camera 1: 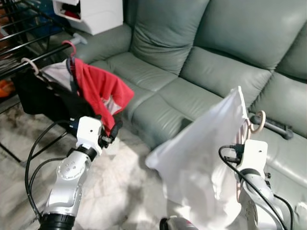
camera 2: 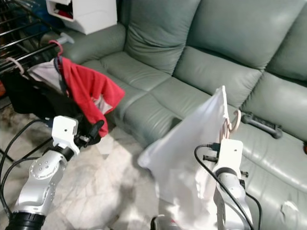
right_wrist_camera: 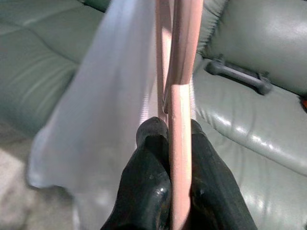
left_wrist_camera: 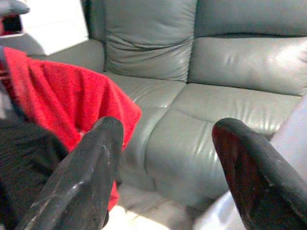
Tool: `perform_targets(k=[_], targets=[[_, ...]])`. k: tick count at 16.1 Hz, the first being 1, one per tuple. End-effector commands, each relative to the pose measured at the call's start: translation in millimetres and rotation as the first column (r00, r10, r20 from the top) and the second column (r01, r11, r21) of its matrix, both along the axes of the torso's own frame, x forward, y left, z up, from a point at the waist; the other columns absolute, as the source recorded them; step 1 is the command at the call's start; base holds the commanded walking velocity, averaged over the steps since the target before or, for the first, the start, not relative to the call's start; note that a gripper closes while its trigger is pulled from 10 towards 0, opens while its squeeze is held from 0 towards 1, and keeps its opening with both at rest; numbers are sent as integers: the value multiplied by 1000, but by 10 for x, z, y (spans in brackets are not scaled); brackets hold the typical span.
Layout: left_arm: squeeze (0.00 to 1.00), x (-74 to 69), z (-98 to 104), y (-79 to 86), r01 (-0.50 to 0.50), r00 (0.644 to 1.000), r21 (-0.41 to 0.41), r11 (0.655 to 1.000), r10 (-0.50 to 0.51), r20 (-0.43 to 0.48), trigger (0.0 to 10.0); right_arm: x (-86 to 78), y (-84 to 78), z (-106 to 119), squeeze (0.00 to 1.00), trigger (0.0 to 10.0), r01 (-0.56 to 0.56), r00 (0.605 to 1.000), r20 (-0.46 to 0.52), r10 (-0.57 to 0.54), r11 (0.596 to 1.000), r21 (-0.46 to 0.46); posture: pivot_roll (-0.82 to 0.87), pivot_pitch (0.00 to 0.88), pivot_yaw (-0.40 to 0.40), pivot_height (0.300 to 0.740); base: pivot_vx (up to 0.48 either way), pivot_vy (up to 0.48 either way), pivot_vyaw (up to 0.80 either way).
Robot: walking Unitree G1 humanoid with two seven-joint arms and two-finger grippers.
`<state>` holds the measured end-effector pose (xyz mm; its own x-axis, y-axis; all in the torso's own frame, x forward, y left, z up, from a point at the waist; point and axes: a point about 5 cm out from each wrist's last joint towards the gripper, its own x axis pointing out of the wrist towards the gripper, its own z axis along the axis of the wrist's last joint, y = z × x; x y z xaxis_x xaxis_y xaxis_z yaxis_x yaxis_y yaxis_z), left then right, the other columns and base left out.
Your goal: Hang hanger
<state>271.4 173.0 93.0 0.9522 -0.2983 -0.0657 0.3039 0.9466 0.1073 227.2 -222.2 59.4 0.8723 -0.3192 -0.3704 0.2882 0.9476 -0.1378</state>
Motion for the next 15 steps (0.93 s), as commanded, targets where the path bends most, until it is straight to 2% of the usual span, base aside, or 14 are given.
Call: perform_targets(k=[1,2,6,11,15], targets=[[0,-5,30,28,7,1000,9,1000,-8,15,10000,80,18,165,0,10000,-6,996,93,7,1000,-12,-60,0,-2,740,0,0,0],[0,-2,36,26,13,1000,6,1000,-13,17,10000,82,25,163,0,10000,-10,996,87,11,1000,-12,-60,0,-2,740,240,0,0],[0,2,45,14,21,1000,2,1000,-21,18,10000,75,31,156,0,10000,-2,996,88,2,1000,1,-63,0,3,740,268,0,-695],[0,5,41,2,26,1000,-2,1000,-25,17,10000,75,40,159,0,10000,-9,996,88,9,1000,-7,-68,0,2,740,276,0,0],[0,15,35,20,10,1000,-1,1000,-10,12,10000,78,35,171,0,10000,-9,995,96,10,1000,-14,-72,6,-1,740,0,0,0]])
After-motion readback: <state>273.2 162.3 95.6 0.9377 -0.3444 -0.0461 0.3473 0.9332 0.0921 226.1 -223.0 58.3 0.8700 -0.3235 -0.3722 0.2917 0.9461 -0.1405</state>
